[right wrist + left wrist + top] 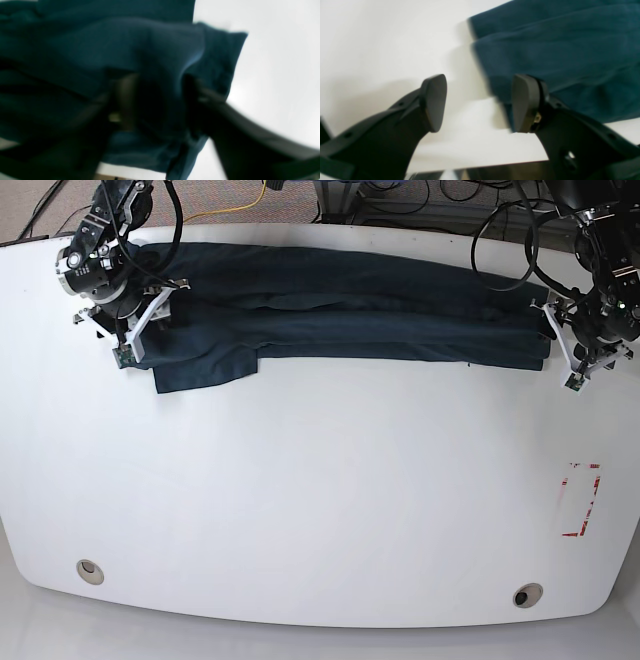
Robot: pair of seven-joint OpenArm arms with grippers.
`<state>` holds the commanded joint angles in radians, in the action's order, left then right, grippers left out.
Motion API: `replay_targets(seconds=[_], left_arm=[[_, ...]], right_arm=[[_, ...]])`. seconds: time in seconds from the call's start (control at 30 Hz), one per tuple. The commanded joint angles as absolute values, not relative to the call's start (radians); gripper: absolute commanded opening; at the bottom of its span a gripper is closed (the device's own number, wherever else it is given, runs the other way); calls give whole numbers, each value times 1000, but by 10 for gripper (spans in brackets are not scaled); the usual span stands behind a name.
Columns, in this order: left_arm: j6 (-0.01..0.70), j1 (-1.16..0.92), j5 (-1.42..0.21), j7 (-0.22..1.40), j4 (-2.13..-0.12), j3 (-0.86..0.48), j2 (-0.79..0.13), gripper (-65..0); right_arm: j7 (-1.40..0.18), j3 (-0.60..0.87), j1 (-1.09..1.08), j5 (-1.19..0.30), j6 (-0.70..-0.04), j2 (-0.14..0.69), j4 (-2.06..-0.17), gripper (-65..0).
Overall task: Layout the t-shirt on the table in an organized manner, then fold the t-shirt properly
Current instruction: 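Lay the hem over the shirt body with both grippers, folding it in half, then open the right gripper and move it back onto the folded edge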
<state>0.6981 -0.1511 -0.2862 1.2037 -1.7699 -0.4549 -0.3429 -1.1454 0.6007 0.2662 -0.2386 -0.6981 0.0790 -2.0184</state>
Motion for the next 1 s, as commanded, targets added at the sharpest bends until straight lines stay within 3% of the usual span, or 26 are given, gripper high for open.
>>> replay_targets(seconds=[0.03,0.13,0.33,0.53,0.77,1.0], left_arm=[[698,-151,-286,1204,-1776,-455,-348,-265],[698,-153,-286,1205,-1817,-455,-369,-265],[698,-148,-289,1205,-1894,-455,-363,-265],[698,-114,-317,1205,-1900,-452,-289,-265],[698,-111,-315,1204,-1896,-410,-220,-265],[698,-114,-315,1204,-1896,-377,-216,-265]], right_arm=[[-1145,619,271,-243,-698,79,-2018,-106],[-1145,661,277,-248,-698,77,-2018,0],[-1142,745,254,-248,-698,79,-2018,0],[-1142,808,191,-251,-698,111,-2018,0],[-1147,786,47,-252,-698,104,-2008,0],[-1147,690,-33,-242,-698,85,-1966,0]])
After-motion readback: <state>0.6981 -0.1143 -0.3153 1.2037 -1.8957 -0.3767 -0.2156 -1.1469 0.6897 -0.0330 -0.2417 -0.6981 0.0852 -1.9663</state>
